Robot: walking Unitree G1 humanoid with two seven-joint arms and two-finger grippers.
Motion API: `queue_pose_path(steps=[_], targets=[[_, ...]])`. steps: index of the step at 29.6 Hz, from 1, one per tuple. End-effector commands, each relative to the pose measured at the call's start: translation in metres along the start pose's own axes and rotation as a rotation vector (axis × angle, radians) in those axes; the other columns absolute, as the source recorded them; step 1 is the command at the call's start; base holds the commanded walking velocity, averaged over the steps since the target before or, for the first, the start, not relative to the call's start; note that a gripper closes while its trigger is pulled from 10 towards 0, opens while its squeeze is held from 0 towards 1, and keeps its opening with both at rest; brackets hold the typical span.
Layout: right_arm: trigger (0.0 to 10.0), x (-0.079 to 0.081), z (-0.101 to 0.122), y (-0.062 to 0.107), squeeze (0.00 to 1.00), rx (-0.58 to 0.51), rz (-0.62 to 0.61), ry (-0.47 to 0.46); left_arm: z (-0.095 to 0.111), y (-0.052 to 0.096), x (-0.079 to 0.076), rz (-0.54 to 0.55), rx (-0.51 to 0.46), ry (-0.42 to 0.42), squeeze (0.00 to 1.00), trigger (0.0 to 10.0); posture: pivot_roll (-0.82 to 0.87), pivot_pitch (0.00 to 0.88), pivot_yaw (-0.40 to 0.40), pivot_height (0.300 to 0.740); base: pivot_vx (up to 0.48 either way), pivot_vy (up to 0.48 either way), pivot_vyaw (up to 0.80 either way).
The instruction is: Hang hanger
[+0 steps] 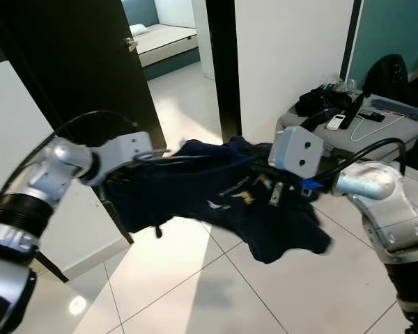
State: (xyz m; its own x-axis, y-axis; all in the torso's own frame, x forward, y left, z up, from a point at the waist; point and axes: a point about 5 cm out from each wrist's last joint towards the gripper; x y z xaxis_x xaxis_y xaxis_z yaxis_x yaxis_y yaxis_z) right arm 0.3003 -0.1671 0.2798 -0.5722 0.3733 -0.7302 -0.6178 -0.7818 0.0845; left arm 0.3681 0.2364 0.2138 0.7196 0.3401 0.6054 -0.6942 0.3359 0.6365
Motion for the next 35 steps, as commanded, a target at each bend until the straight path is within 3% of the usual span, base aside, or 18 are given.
queue_pose_path(steps=[1,2,4,8,10,11,13,15,17,18,21,23,24,25,35], targets=[[10.0,-0.004,0.002,0.002,0.00,-0.008,-0.030,0.006,-0.024,0.006,0.001,0.035,0.091,0.057,0.00,10.0,-0.08,0.000,0.164,0.740,0.000,0.000,0.00],[10.0,-0.006,-0.001,0.005,0.00,0.006,-0.045,0.006,-0.030,0.008,0.002,0.071,0.097,0.104,0.00,10.0,-0.08,0.000,0.164,0.740,0.000,0.000,0.00],[10.0,-0.007,-0.002,0.006,0.00,0.011,-0.049,0.006,-0.031,0.009,0.003,0.084,0.097,0.120,0.00,10.0,-0.08,0.000,0.164,0.740,0.000,0.000,0.00],[10.0,0.006,-0.003,-0.003,0.00,-0.009,-0.018,-0.022,-0.019,0.008,0.002,0.087,-0.003,0.171,0.00,10.0,-0.08,0.000,0.161,0.740,0.000,0.000,0.00],[10.0,0.015,-0.002,-0.011,0.00,-0.023,0.001,-0.034,-0.002,0.004,-0.001,0.071,-0.092,0.198,0.00,10.0,-0.08,0.000,0.157,0.740,0.000,0.000,0.00],[10.0,0.015,-0.002,-0.011,0.00,-0.023,0.001,-0.034,-0.002,0.004,-0.001,0.071,-0.092,0.198,0.00,10.0,-0.08,0.000,0.157,0.740,0.000,0.000,0.00],[10.0,0.027,0.000,-0.024,0.00,-0.046,0.030,-0.051,0.022,-0.002,-0.007,0.038,-0.213,0.230,0.00,10.0,-0.07,0.000,0.156,0.740,0.000,0.000,0.00],[10.0,0.031,0.001,-0.028,0.00,-0.055,0.037,-0.059,0.030,-0.004,-0.010,0.025,-0.253,0.241,0.00,10.0,-0.07,0.000,0.154,0.740,0.000,0.000,0.00],[10.0,0.034,0.002,-0.032,0.00,-0.061,0.043,-0.065,0.035,-0.006,-0.013,0.001,-0.281,0.246,0.00,10.0,-0.07,0.000,0.156,0.740,0.000,0.000,0.00],[10.0,0.040,0.005,-0.039,0.00,-0.088,0.042,-0.087,0.041,-0.012,-0.023,-0.036,-0.302,0.244,0.00,10.0,-0.08,0.000,0.159,0.740,0.000,0.000,0.00],[10.0,0.040,0.005,-0.039,0.00,-0.088,0.042,-0.087,0.041,-0.012,-0.023,-0.036,-0.302,0.244,0.00,10.0,-0.08,0.000,0.159,0.740,0.000,0.000,0.00],[10.0,0.043,0.009,-0.043,0.00,-0.122,0.033,-0.137,0.040,-0.018,-0.031,-0.056,-0.294,0.243,0.00,10.0,-0.08,0.000,0.162,0.740,0.000,0.000,0.00],[10.0,0.043,0.009,-0.044,0.53,-0.127,0.023,-0.156,0.039,-0.020,-0.032,-0.058,-0.285,0.243,0.00,10.0,-0.08,0.000,0.162,0.740,0.000,0.000,0.00],[10.0,0.043,0.009,-0.044,1.00,-0.124,0.016,-0.174,0.037,-0.020,-0.033,-0.054,-0.274,0.244,0.00,10.0,-0.08,0.000,0.162,0.740,0.000,0.000,0.00],[10.0,0.027,-0.005,-0.033,1.00,-0.072,-0.137,-0.195,0.025,-0.018,-0.030,0.002,-0.217,0.290,0.00,10.0,-0.08,0.000,0.163,0.740,0.000,0.000,0.00]])
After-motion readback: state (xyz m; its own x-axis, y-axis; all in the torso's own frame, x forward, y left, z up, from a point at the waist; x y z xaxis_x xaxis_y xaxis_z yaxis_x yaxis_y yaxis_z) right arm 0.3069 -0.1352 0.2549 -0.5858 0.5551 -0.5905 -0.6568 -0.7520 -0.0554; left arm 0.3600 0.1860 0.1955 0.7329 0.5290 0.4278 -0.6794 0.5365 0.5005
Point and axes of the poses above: a point about 5 cm out from each wrist's last joint towards the gripper, its own y axis pointing back from the gripper into the wrist, its own z axis along the axis of the wrist's last joint, x = y × z, and after that the axes turned 1 degree about -y, right-handed
